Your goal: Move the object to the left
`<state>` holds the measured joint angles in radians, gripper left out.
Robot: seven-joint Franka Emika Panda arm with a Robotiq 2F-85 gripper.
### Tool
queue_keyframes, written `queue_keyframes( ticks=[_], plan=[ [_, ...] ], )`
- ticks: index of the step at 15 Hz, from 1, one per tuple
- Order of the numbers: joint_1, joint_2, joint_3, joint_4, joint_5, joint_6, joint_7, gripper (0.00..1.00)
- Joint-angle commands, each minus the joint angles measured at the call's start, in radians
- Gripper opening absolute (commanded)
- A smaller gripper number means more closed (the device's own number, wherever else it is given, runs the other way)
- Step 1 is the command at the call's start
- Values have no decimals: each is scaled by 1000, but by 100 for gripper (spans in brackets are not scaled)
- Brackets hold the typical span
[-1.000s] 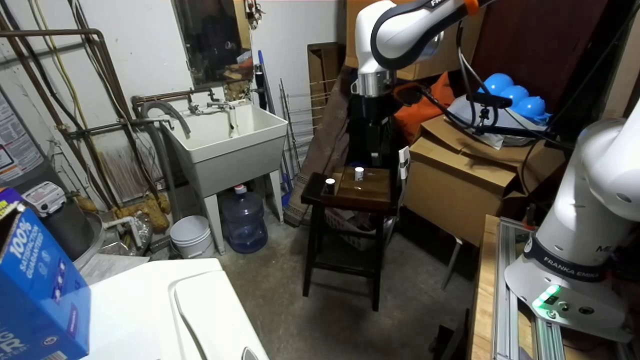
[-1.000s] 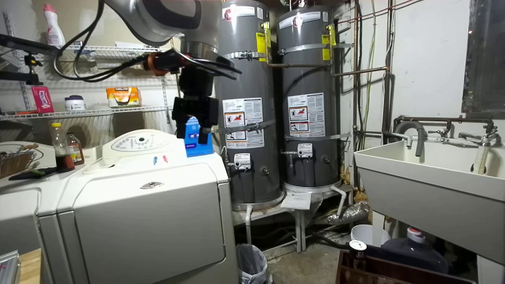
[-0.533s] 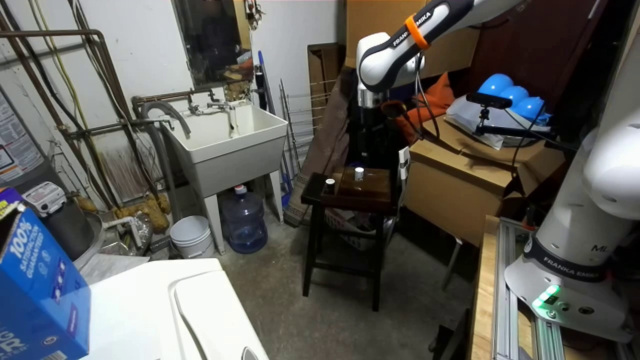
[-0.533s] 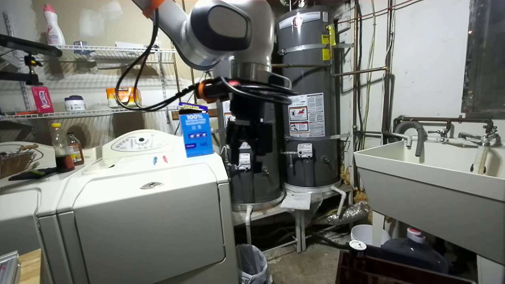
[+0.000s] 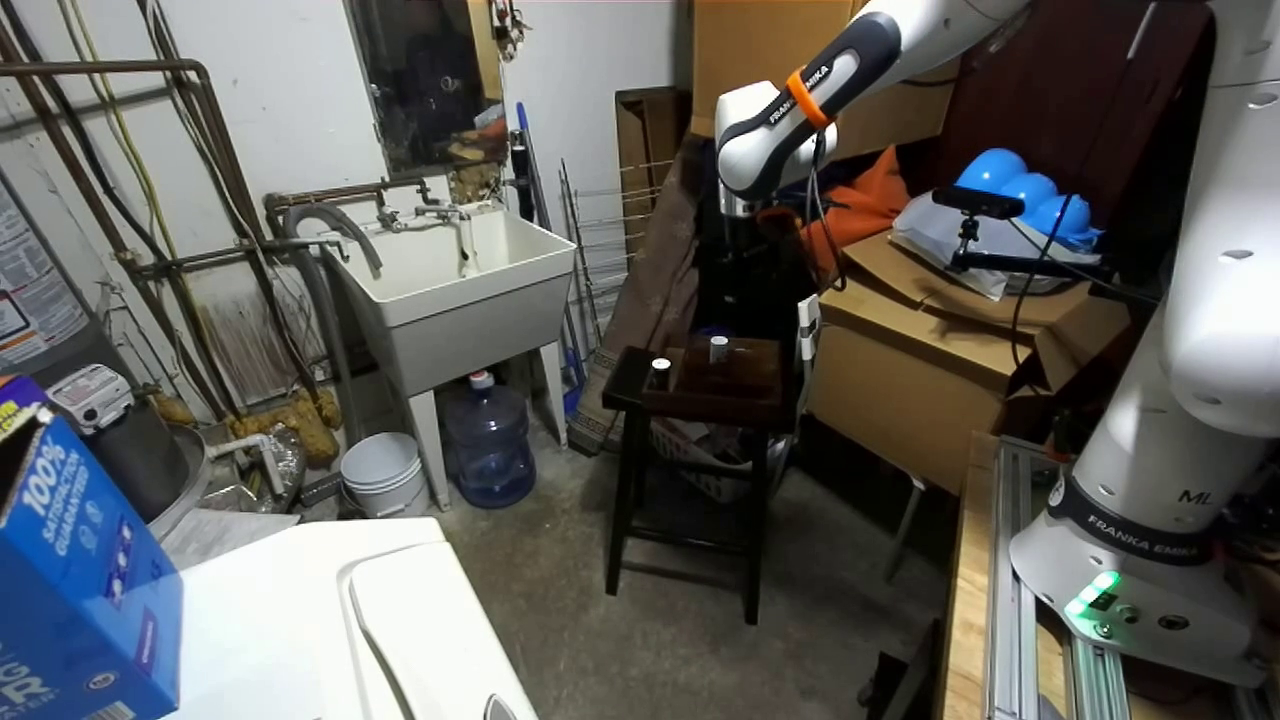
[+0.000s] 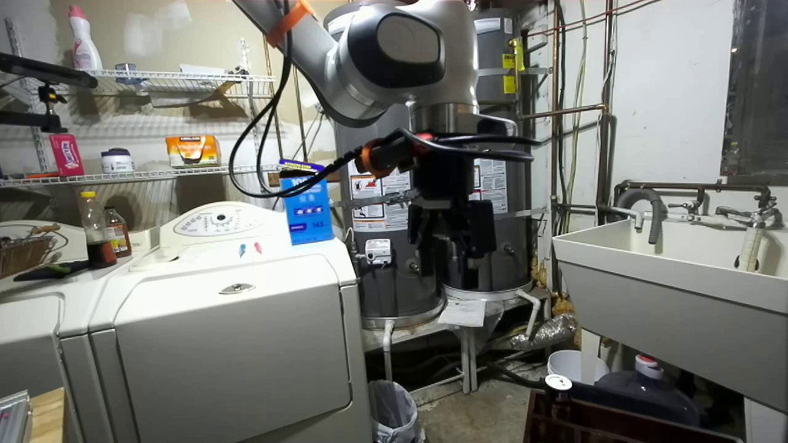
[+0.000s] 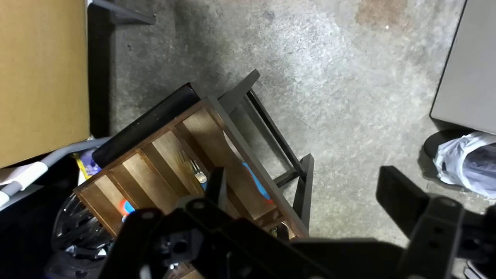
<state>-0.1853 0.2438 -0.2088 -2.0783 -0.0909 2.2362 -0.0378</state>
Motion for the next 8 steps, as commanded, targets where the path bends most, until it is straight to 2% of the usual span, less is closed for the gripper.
queue_keyframes(
  ticks=[1, 3, 6, 8],
  plan=[
    [-4, -1, 7, 2, -2, -3, 1, 100],
    [-8, 9, 5, -13, 16, 124, 33, 100],
    [-51, 99, 0, 65, 115, 201, 27, 100],
    [-83, 171, -11, 133, 162, 188, 49, 100]
  ],
)
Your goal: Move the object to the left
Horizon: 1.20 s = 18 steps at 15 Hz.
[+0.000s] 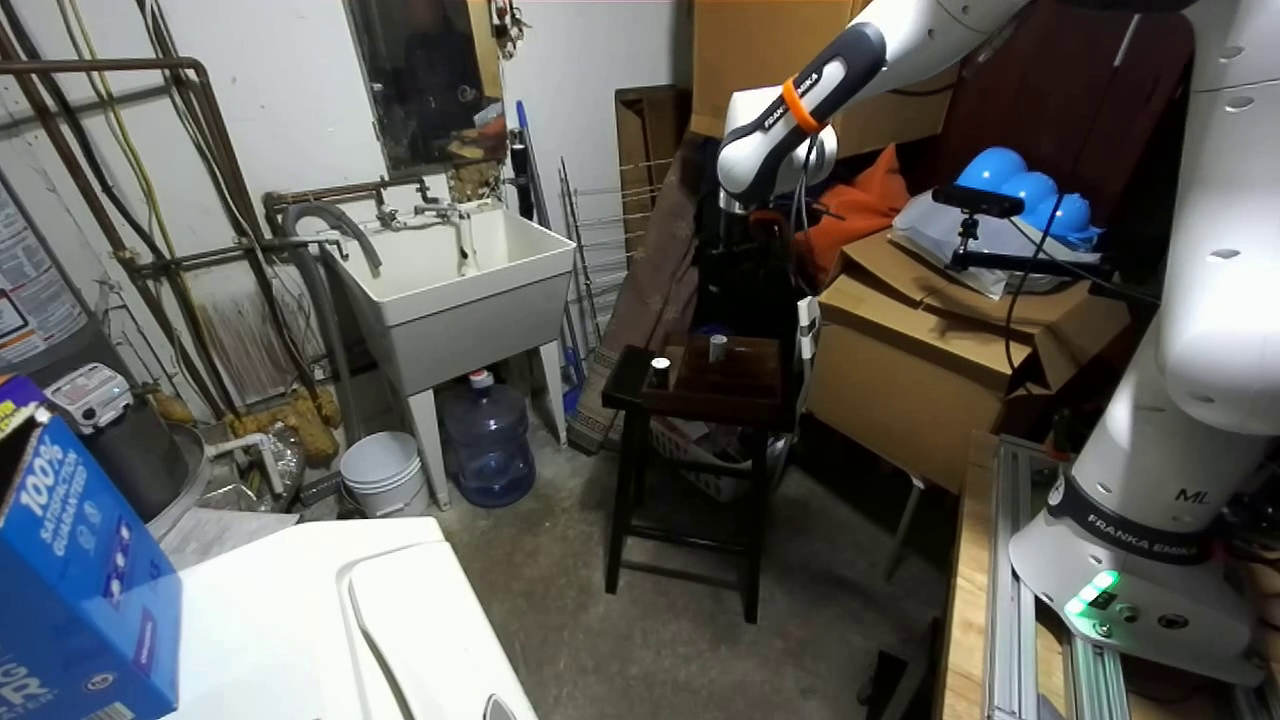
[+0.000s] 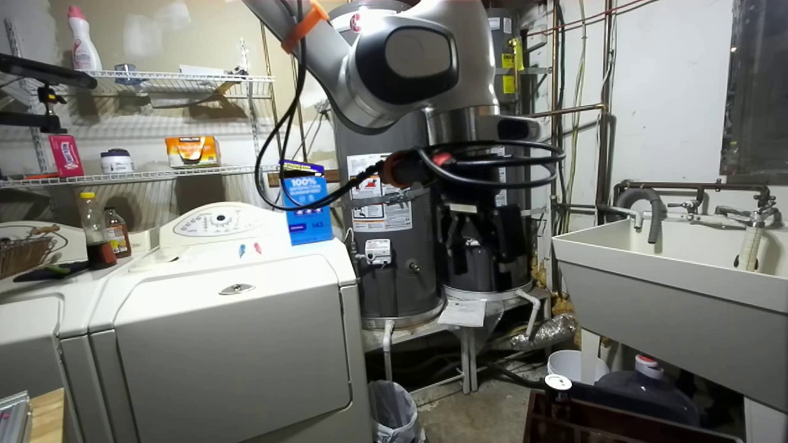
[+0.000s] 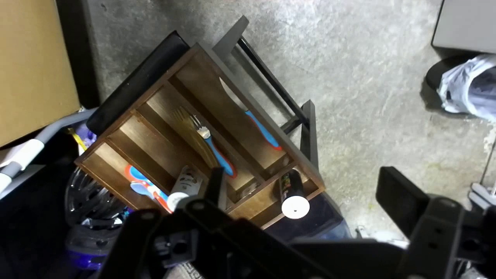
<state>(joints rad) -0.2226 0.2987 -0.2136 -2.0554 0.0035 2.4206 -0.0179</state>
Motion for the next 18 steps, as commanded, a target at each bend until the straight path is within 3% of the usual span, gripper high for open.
queue_keyframes(
  ticks=[1, 6, 9, 10, 13, 18],
  plan=[
    [-58, 148, -14, 139, 71, -22, 41, 100],
    [-144, 324, -6, 295, 129, 3, 31, 100],
    [-153, 448, -53, 437, 77, -17, 92, 100],
    [-154, 353, -28, 313, 90, 10, 42, 100],
    [-164, 431, -45, 398, 86, 8, 62, 100],
    [-175, 479, -22, 446, 125, 64, 96, 100]
  ],
)
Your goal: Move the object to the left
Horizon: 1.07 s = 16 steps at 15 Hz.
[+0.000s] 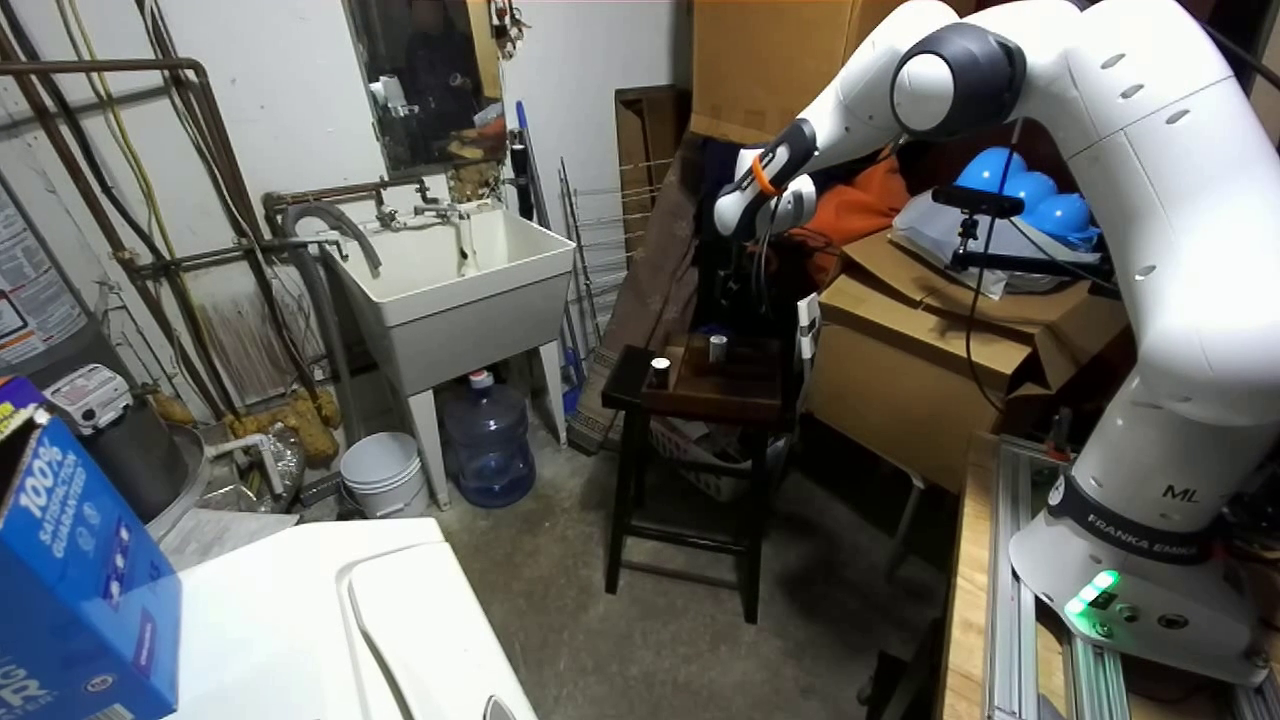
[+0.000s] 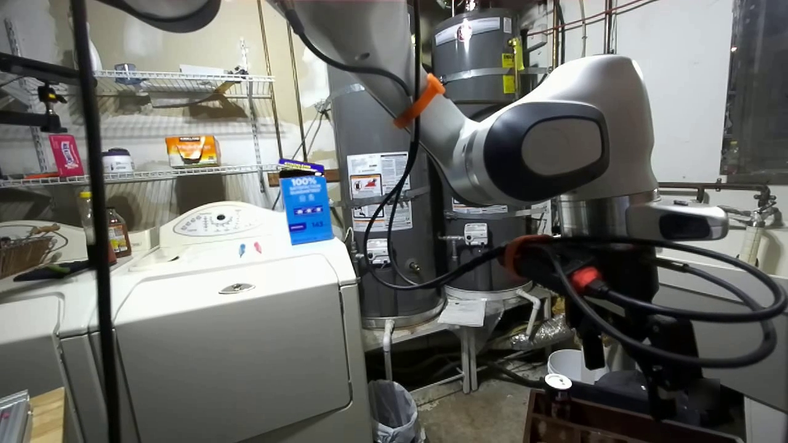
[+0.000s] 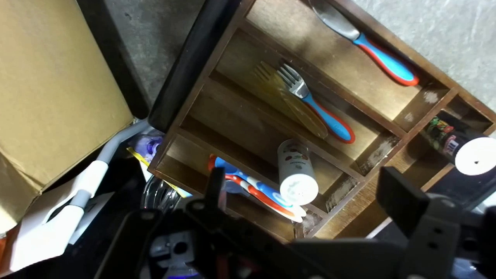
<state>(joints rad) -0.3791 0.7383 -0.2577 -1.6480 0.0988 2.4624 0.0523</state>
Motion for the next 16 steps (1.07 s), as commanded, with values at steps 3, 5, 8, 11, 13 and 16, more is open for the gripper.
queue_keyframes(
  ticks=[3, 5, 8, 11, 13, 16],
  plan=[
    [-35, 97, 40, 102, 56, 6, 44, 100],
    [-57, 149, 61, 163, 87, -10, 56, 100],
    [-56, 244, 38, 270, 86, -6, 119, 100],
    [-64, 319, 15, 360, 74, -26, 176, 100],
    [-70, 363, 9, 415, 73, -39, 203, 100],
    [-82, 413, 9, 475, 76, -37, 229, 100]
  ],
)
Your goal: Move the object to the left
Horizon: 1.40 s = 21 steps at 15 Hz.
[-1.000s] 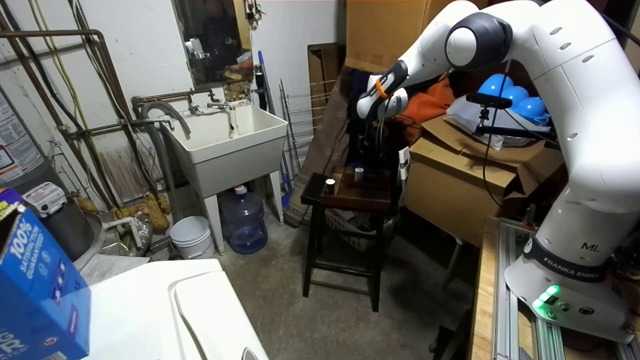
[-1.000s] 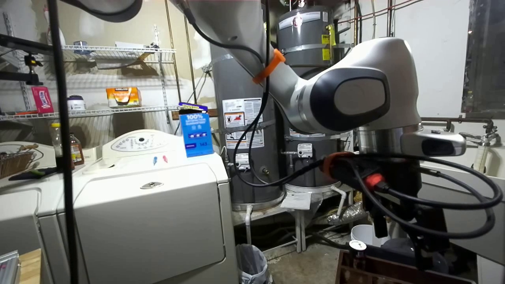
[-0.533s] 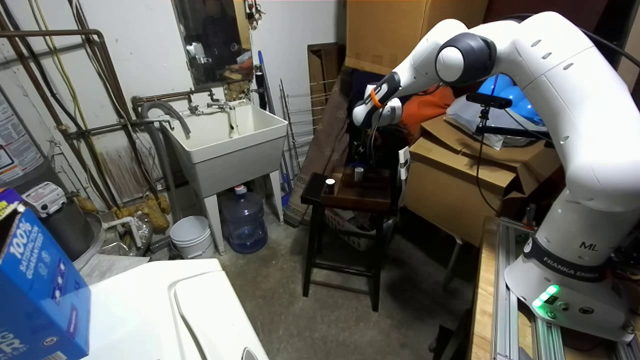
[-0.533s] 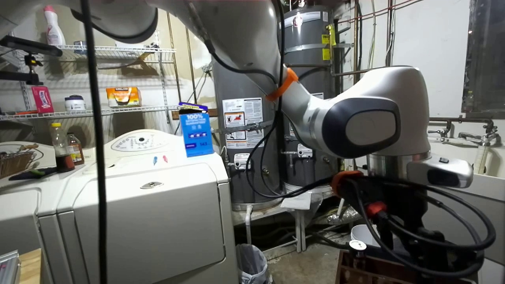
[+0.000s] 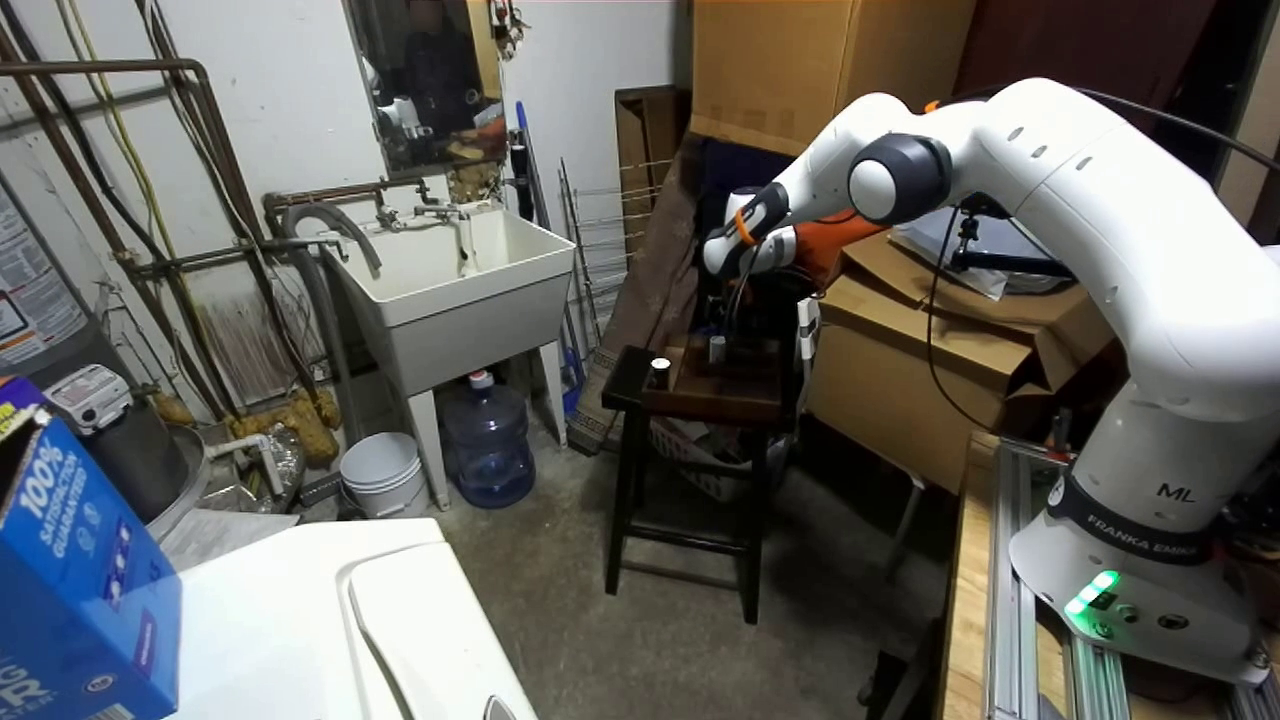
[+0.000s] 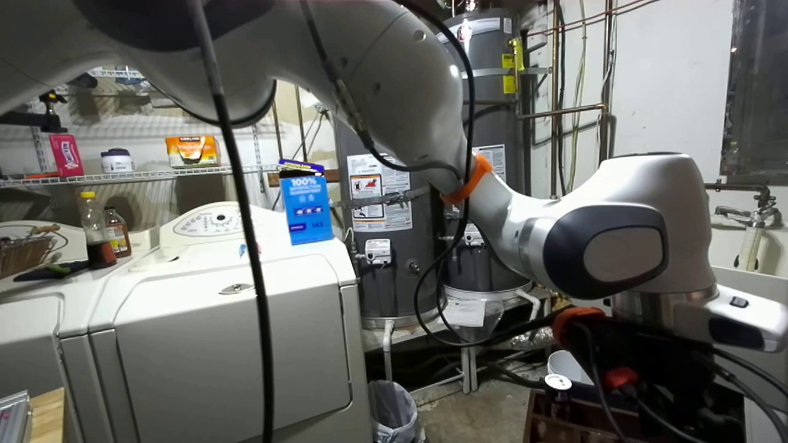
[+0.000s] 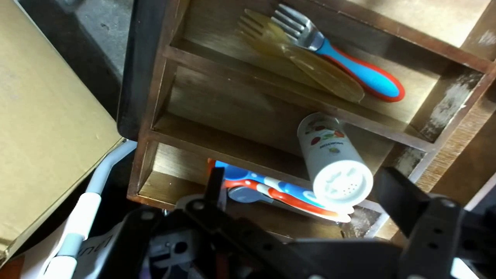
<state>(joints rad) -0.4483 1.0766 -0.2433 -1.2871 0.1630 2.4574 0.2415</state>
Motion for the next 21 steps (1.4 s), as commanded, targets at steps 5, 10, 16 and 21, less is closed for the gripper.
queue_keyframes(
  ticks=[5, 10, 16, 21],
  plan=[
    [-55, 140, 30, 206, 44, -18, 63, 100],
    [-72, 174, 54, 286, 57, -32, 62, 100],
    [-59, 217, 67, 365, 45, -147, 76, 100],
    [-65, 259, 65, 432, 42, -197, 102, 100]
  ],
)
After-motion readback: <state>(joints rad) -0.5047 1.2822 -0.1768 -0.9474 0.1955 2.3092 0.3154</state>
